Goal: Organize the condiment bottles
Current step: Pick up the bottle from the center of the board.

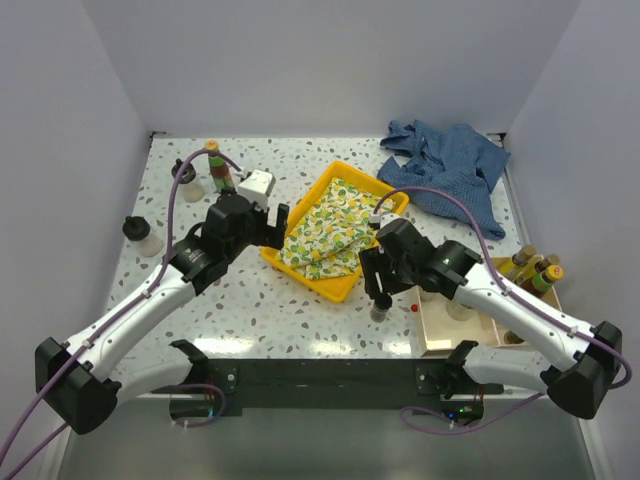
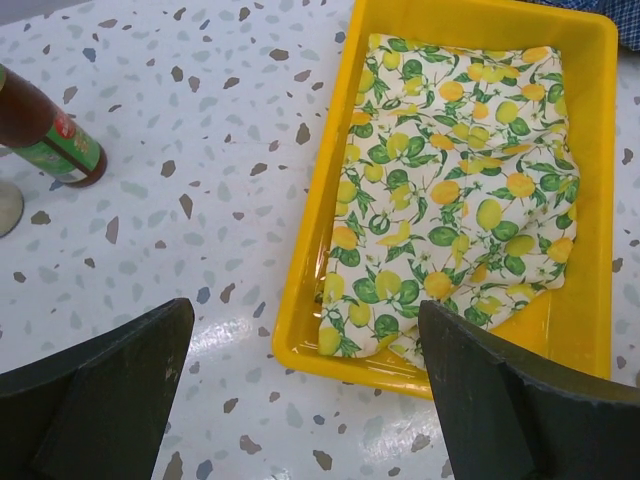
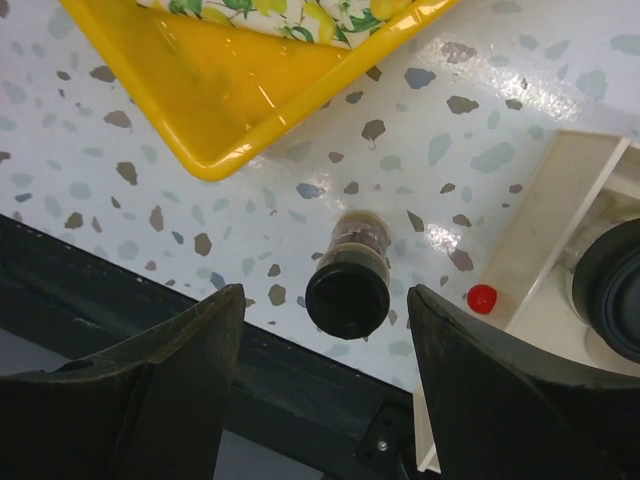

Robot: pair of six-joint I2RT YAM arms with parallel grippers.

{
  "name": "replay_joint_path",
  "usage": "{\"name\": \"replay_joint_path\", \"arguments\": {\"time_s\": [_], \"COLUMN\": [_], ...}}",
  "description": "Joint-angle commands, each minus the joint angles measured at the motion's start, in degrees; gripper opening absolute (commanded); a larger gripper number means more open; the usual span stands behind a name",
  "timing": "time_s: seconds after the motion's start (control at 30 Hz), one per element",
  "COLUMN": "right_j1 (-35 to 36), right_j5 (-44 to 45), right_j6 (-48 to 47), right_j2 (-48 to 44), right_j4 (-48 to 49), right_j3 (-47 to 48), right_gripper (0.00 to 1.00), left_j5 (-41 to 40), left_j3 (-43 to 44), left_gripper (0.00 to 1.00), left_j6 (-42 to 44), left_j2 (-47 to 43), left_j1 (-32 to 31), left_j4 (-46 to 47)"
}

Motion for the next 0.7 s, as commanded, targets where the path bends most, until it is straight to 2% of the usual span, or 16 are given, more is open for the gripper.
{"name": "replay_joint_path", "arguments": {"time_s": [0.0,0.3,0.67], "right_j1": [2.3,2.8,3.1], "right_j5": [8.6,7.3,3.4], "right_j6": [3.4,5.6,6.5], "right_j2": [1.4,3.0,3.0], "right_j4": [-1.7,0.1,2.7], "right_j3": [-0.2,-3.3,-6.7], "right_gripper": [0.69,0.63,0.62], "left_j5": [-3.2,-3.3,-3.7], "left_j3": [-0.3,-0.5,-0.5], "left_gripper": [1.0,1.0,1.0], "left_j6": [2.4,2.3,2.4], "left_j2": [-2.3,-3.0,-2.7], "left_j1": [0.1,0.1,0.1], "left_j4": [0.8,1.0,1.0]}}
